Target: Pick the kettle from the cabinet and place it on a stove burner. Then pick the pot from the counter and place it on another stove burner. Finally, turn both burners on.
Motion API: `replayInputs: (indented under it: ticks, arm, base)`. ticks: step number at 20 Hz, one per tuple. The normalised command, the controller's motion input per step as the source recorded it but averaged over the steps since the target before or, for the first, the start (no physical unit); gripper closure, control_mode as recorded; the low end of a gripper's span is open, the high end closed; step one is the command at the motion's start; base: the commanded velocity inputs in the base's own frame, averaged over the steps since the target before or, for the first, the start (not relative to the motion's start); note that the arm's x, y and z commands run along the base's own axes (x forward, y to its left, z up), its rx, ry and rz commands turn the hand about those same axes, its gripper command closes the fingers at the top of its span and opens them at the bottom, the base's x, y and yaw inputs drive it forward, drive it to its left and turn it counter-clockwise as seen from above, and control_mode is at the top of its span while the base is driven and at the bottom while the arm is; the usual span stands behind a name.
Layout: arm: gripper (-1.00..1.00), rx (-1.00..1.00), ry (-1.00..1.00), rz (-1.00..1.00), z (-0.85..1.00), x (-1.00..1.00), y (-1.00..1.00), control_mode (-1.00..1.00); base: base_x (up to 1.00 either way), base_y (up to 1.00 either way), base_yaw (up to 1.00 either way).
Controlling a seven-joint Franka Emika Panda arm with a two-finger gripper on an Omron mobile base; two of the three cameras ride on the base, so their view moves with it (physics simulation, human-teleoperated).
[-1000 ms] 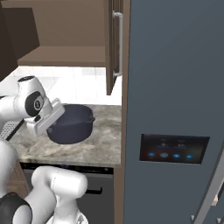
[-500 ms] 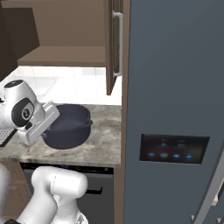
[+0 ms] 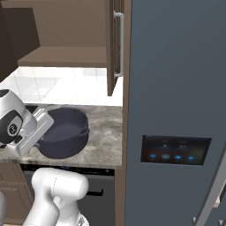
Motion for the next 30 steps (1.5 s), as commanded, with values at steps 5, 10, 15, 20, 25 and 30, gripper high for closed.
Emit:
replayInputs:
  ticks: [5,10,15,20,25,30]
  arm:
    - [1.00,0.00,-0.03,0.00,0.02,-0.47,-0.01,-1.00]
    - [1.00,0.00,-0.05,0.00,0.01,-0.31,0.00,-1.00]
    - [1.00,0.00,0.00,0.00,0.00,0.00,0.00,-1.00]
    - [1.00,0.00,-0.03,0.00,0.00,-0.06,0.00,1.00]
    - [1.00,0.00,0.00,0.00,0.00,0.00,0.00,1.00]
    - [1.00,0.00,0.00,0.00,0.00,0.00,0.00,1.00]
  base:
    - [0.00,0.00,0.00]
    - [0.00,0.00,0.00]
    - [0.00,0.00,0.00]
    - [-0.41,0.00,-0.01]
    - [-0.73,0.00,-0.09]
    - [-0.58,0.00,-0.18]
